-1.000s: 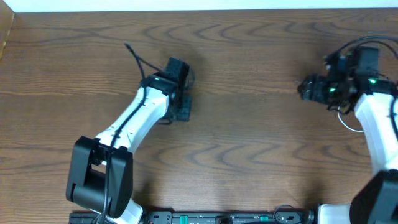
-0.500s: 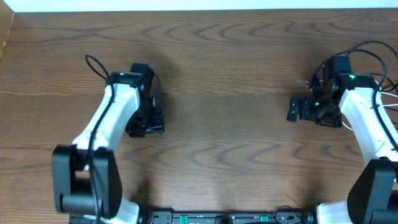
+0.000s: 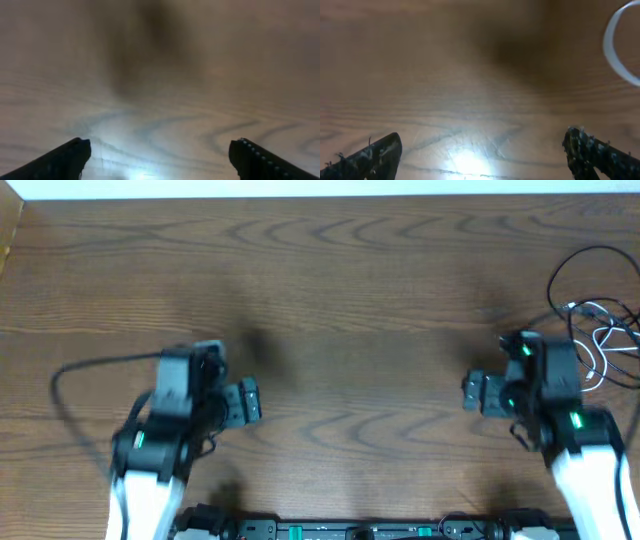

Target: Untangle cables

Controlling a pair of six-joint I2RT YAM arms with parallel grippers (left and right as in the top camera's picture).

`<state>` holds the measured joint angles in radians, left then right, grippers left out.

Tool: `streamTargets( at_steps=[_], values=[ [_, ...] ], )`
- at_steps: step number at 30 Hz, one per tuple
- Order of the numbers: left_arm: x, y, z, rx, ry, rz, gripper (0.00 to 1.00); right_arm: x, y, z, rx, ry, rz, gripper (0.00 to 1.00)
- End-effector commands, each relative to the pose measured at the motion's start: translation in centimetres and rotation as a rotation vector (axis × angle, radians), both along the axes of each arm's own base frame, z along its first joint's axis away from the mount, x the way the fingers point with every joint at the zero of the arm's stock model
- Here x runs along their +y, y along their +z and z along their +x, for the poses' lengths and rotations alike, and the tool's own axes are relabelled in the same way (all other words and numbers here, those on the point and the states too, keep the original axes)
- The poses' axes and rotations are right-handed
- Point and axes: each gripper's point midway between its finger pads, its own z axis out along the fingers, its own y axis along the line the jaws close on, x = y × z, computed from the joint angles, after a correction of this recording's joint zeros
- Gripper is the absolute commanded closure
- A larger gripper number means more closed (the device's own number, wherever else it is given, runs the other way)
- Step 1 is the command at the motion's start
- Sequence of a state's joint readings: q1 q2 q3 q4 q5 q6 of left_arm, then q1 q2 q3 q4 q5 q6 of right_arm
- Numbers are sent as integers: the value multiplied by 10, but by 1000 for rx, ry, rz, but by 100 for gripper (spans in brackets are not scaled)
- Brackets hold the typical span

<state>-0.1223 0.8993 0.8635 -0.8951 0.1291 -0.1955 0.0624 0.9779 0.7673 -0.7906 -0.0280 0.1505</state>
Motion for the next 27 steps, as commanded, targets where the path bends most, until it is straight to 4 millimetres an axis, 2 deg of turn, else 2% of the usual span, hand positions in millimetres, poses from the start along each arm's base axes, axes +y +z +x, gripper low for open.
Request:
streamTargets(
  at_steps=[1, 4, 7, 9, 16, 24, 27],
  values=[
    [5, 29, -12, -183, 3, -4, 5, -9, 33, -12, -183, -38, -21, 1],
    [5, 49, -20, -282, 3, -17, 5, -8, 61, -20, -309, -37, -7, 1],
    [6, 59, -27, -335, 4, -23, 5, -9, 74, -29, -371, -39, -2, 1],
    [6, 61, -28, -345, 4, -24, 5, -9, 76, -33, -377, -39, -2, 1],
    [6, 58, -28, -332, 4, -23, 5, -10, 60, -46, -293, -38, -9, 1],
    [6, 58, -28, -332, 4, -23, 5, -12, 33, -72, -139, -36, -22, 1],
    [6, 58, -28, -332, 4, -23, 5, -12, 30, -75, -124, -35, -23, 1]
  ],
)
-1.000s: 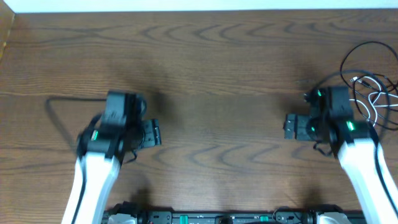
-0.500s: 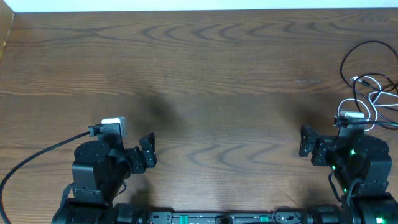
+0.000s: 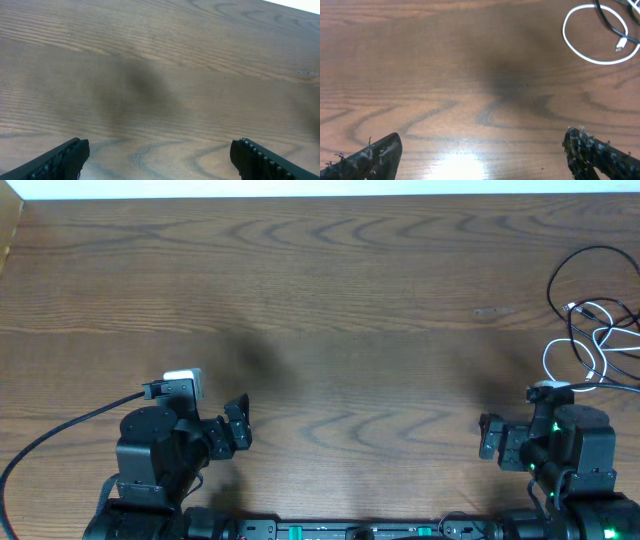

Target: Untangle cables

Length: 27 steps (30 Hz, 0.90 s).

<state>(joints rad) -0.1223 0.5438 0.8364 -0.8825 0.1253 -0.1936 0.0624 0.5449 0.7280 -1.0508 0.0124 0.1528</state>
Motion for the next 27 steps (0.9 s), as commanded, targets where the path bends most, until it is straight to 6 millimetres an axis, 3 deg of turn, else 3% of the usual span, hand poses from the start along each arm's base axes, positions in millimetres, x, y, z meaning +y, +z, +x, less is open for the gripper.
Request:
streamTargets(
  at_steps=[1, 5, 12, 20, 27],
  values=[
    [2, -4, 1, 8, 5, 14, 5, -1, -4, -2, 13, -10, 0, 1],
    [2, -4, 1, 8, 5, 14, 5, -5, 5, 0, -43, -24, -18, 1],
    [2, -4, 1, 8, 5, 14, 5, -8, 58, 31, -403, -50, -8, 1],
    [2, -4, 1, 8, 5, 14, 5, 0, 63, 52, -730, -27, 35, 1],
    [2, -4, 1, 8, 5, 14, 5, 6, 66, 57, -986, -10, 72, 1]
  ],
)
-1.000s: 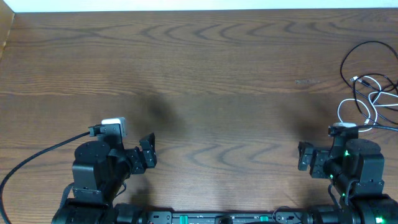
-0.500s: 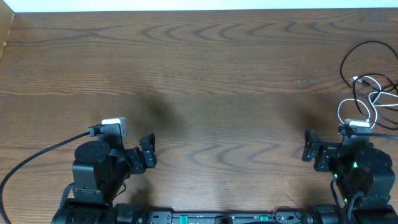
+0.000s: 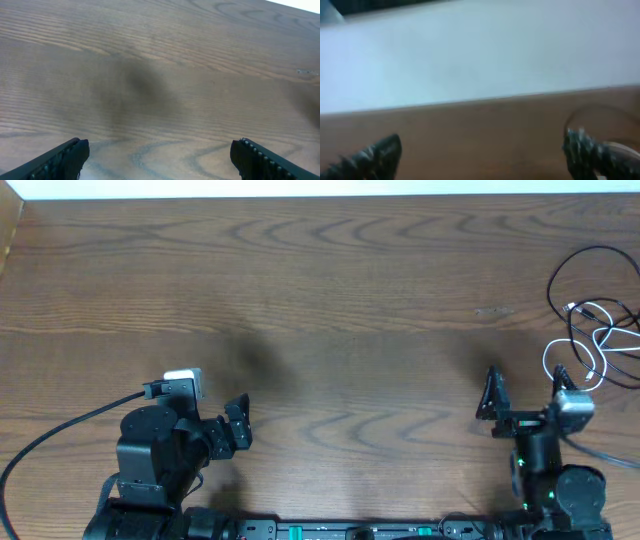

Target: Untangle cables

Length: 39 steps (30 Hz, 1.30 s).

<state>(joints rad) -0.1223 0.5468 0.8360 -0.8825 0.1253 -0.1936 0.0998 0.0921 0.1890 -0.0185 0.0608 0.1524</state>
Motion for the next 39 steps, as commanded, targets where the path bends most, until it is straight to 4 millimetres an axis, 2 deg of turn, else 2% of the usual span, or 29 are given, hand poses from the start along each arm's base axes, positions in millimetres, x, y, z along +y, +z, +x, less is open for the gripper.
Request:
streamTargets(
  at_steps=[1, 5, 10, 13, 17, 30, 39],
  values=[
    [2, -3, 0, 4, 5, 14, 5, 3, -9, 0, -66, 10, 15, 1],
    [2, -3, 0, 4, 5, 14, 5, 4, -16, 1, -123, 13, 22, 1],
    [2, -3, 0, 4, 5, 14, 5, 5, -20, 2, -109, 14, -12, 1],
    [2, -3, 0, 4, 5, 14, 5, 6, -32, 4, -64, 10, -75, 1],
    [2, -3, 0, 4, 5, 14, 5, 9, -83, 5, 145, 36, -104, 1],
    [2, -3, 0, 4, 5, 14, 5, 15, -84, 5, 133, 70, -253, 1],
    [2, -3, 0, 4, 5, 14, 5, 12, -84, 5, 135, 60, -255, 1]
  ],
)
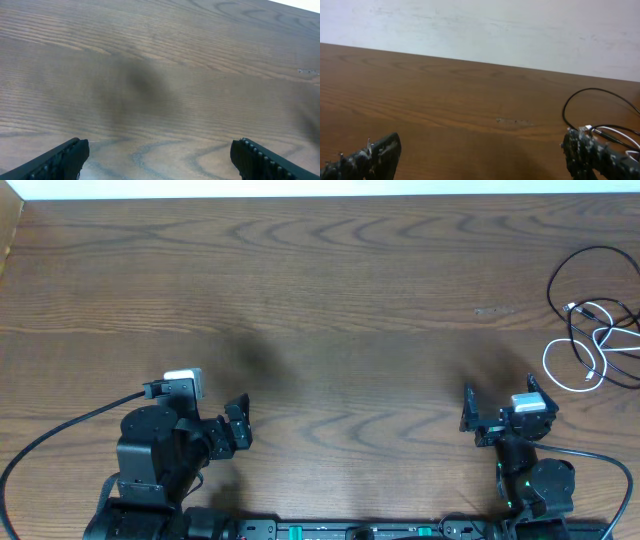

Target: Untangle cables

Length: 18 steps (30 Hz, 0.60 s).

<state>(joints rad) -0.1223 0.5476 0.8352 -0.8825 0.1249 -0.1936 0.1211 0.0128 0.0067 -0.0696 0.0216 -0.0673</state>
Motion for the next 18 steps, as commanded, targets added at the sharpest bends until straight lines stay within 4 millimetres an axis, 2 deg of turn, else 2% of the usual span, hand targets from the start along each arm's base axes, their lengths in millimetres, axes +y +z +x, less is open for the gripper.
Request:
streamTargets(
  at_steps=[1, 3, 18],
  values=[
    [2, -3, 0, 3, 5, 13, 4, -2, 0, 0, -3, -4, -19, 1],
    [2, -3, 0, 3, 5, 13, 5, -11, 0, 1, -3, -39, -19, 1],
    [2, -3, 0, 3, 5, 13, 4, -10, 0, 1, -2, -39, -19, 1]
  ],
)
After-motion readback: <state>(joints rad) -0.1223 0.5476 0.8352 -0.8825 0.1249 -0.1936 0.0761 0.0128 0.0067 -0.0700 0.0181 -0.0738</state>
